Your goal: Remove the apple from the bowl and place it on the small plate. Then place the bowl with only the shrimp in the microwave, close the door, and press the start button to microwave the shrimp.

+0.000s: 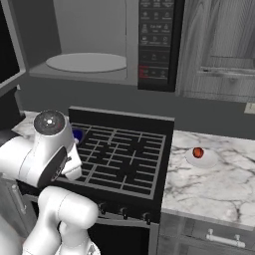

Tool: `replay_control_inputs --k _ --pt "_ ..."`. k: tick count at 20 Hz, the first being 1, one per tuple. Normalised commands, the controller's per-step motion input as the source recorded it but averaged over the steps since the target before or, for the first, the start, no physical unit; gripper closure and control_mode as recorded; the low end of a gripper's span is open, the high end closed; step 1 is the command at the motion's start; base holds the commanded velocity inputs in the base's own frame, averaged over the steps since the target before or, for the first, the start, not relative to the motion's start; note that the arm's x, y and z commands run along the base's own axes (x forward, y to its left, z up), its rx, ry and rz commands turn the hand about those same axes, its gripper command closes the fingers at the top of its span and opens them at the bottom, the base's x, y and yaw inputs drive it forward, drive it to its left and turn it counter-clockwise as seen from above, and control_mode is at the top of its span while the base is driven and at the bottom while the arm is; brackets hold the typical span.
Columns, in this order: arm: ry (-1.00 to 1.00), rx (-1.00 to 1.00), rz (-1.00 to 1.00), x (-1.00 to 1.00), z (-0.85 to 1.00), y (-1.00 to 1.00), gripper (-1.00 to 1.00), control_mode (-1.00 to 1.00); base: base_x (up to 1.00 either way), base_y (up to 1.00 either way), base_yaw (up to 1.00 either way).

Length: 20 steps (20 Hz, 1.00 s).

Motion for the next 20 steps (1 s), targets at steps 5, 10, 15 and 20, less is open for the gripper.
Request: replay_control_inputs --k 5,10,15,20 --pt "-0.37 0.09 -0.01 0.00 0.34 -0.02 1.00 -1.00 0.00 0.00 0.00" --pt "-0.34 0.08 -0.19 0.00 0.69 0.02 1.00 -1.00 0.00 0.00 0.00" --pt "-0.19 0.02 -0.30 0.00 0.61 0.35 1.00 -1.00 0.00 0.00 0.00" --pt "-0.08 0.00 -0.33 0.00 0.75 0.46 1.00 -1.00 0.00 0.00 0.00"
